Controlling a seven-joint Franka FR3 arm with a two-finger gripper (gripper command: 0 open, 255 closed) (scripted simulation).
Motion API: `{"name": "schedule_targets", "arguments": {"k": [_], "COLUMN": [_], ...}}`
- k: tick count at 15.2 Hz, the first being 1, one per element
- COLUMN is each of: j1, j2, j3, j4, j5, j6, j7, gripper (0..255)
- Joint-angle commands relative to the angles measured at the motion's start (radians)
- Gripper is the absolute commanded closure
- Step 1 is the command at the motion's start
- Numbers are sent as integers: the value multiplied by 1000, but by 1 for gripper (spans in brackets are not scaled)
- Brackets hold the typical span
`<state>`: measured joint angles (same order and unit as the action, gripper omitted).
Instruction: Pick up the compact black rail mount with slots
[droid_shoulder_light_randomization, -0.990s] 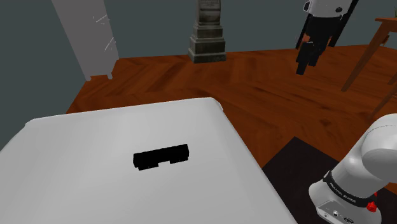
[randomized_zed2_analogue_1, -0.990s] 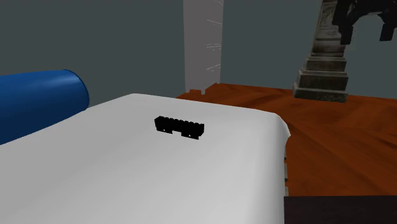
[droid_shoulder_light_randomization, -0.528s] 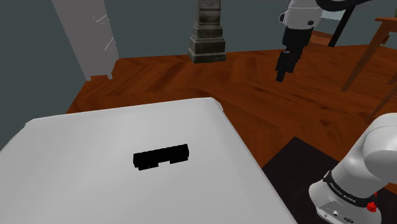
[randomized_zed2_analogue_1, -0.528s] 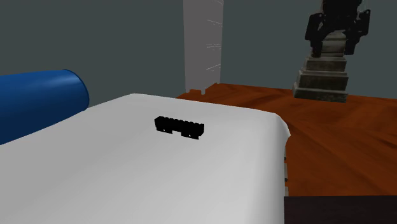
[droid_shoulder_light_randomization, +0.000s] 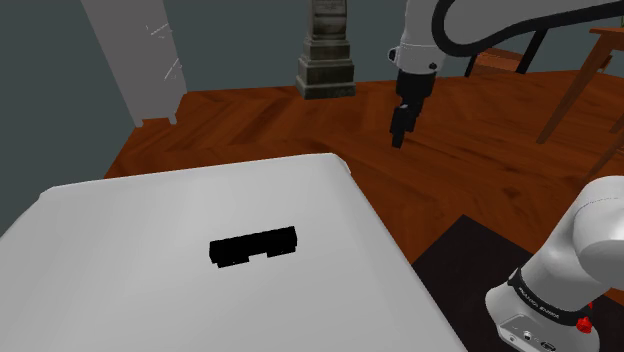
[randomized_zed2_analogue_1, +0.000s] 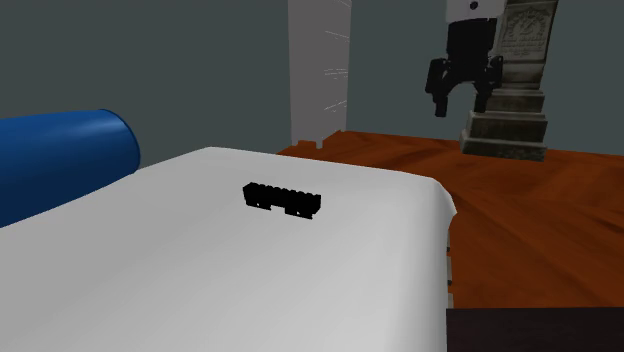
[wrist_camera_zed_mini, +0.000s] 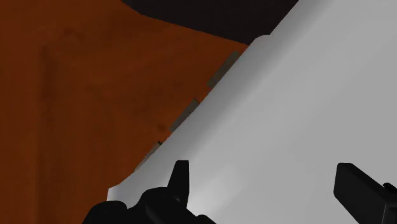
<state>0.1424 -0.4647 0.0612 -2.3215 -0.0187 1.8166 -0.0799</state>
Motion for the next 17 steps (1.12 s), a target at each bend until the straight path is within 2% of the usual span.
{"name": "schedule_targets", "arguments": {"k": [1,9,17], "j1": [19,85,147], "j2": [58,293,529], "j3": [15,75,139], "j4": [20,117,260], "j5": [10,31,19], "j6": [42,189,290], "j7": [-11,-59,-96], "gripper": [0,0,0]}}
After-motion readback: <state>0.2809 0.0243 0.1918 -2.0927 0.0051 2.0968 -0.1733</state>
